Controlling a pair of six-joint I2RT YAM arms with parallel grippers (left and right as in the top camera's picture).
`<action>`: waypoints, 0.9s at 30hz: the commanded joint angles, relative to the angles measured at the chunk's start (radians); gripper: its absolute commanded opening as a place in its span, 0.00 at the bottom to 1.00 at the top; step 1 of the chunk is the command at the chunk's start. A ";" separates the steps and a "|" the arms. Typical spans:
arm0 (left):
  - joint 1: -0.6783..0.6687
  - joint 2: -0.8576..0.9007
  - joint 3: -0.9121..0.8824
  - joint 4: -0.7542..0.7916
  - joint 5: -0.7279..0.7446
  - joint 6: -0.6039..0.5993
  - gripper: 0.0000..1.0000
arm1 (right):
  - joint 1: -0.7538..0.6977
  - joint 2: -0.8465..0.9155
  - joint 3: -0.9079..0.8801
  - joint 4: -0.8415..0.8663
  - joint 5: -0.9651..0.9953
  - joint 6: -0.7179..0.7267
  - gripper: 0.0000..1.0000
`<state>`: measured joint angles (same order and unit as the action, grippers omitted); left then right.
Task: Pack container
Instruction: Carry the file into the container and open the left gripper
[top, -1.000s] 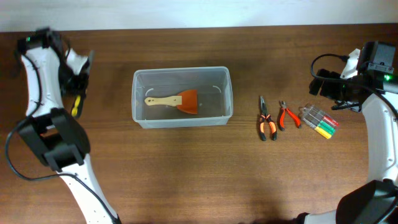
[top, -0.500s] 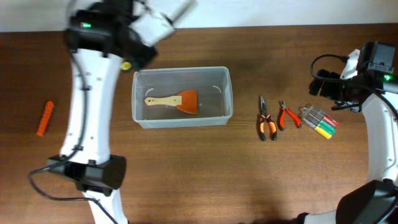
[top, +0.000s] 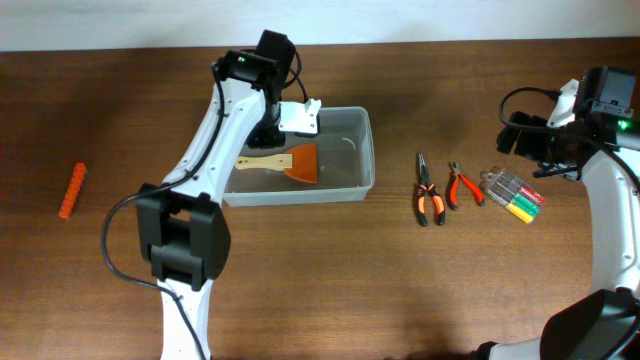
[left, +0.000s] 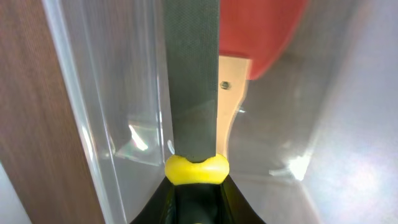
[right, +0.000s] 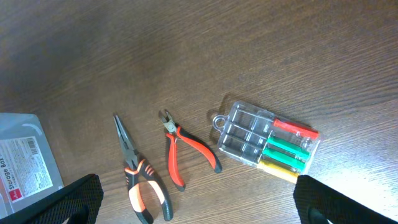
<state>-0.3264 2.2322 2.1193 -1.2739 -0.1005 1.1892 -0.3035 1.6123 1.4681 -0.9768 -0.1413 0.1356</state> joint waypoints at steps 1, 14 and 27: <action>0.016 0.008 0.009 0.045 -0.019 0.054 0.02 | -0.005 0.005 0.023 -0.001 -0.009 0.004 0.98; 0.017 0.004 0.025 0.055 0.010 -0.080 0.99 | -0.005 0.005 0.023 -0.003 -0.009 0.004 0.99; 0.282 -0.244 0.077 -0.090 -0.138 -0.689 0.99 | -0.005 0.005 0.023 -0.007 -0.009 0.004 0.99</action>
<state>-0.1989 2.0212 2.1773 -1.3537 -0.1478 0.7223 -0.3035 1.6123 1.4681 -0.9844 -0.1410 0.1356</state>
